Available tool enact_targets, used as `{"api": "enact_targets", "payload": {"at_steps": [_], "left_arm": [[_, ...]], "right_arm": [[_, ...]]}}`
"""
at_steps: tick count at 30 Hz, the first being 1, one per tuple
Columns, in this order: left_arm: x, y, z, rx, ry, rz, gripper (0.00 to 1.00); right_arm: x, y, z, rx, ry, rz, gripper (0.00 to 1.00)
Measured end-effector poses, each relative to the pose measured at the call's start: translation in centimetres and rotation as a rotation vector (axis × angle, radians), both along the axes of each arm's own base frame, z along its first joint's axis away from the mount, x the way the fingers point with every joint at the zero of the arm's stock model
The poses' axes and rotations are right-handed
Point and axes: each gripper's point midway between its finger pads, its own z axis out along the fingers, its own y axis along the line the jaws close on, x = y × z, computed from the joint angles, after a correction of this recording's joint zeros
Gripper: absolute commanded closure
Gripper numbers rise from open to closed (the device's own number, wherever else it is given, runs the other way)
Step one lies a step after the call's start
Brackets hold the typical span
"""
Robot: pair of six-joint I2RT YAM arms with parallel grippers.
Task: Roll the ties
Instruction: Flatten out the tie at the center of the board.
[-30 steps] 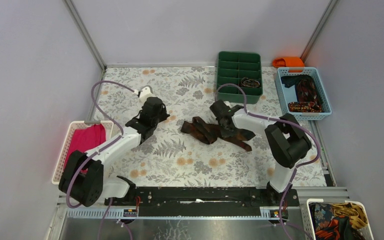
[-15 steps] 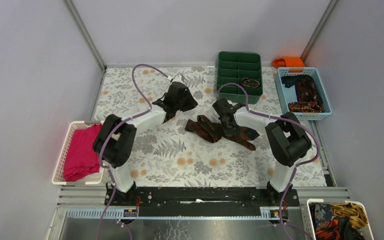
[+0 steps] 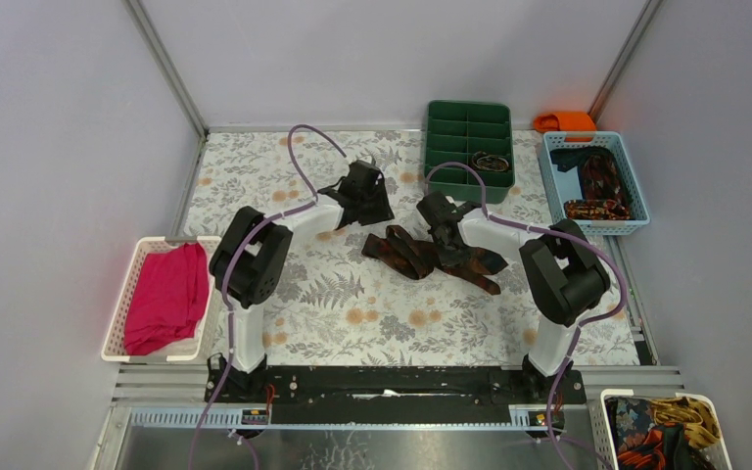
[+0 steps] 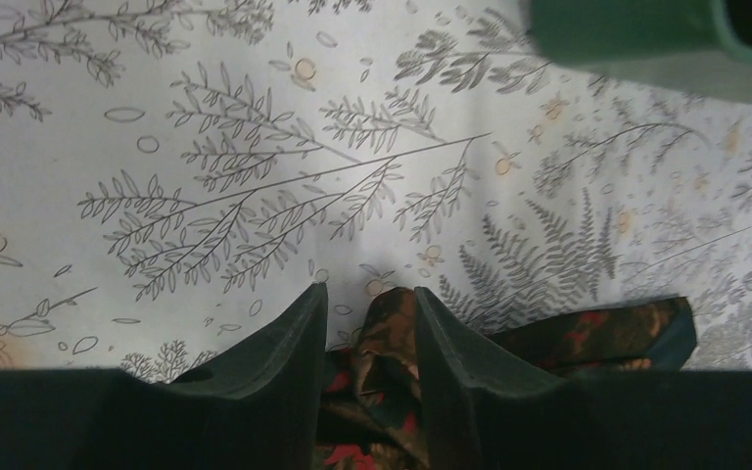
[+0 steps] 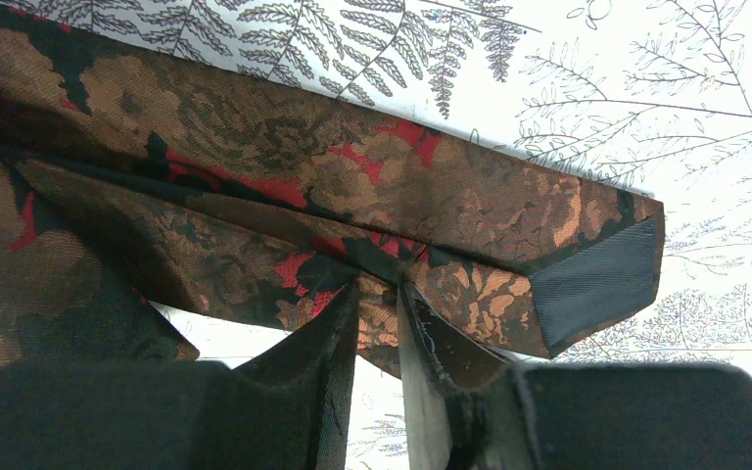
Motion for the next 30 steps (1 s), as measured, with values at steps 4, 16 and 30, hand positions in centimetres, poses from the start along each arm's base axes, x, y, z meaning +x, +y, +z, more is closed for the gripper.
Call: {"api": "enact_targets", "payload": {"at_steps": [4, 16, 30], "left_arm": [[-0.9, 0.1, -0.9, 0.023, 0.037, -0.027, 0.57], [-3.4, -2.4, -1.9, 0.018, 0.073, -0.119, 0.95], [-5.4, 4.0, 4.2, 0.117, -0.040, 0.028, 1.00]], "right_arm": [[0.0, 0.0, 0.0, 0.003, 0.002, 0.000, 0.71], [0.0, 0.0, 0.0, 0.005, 0.005, 0.000, 0.71], [0.1, 0.0, 0.0, 0.012, 0.008, -0.004, 0.72]]}}
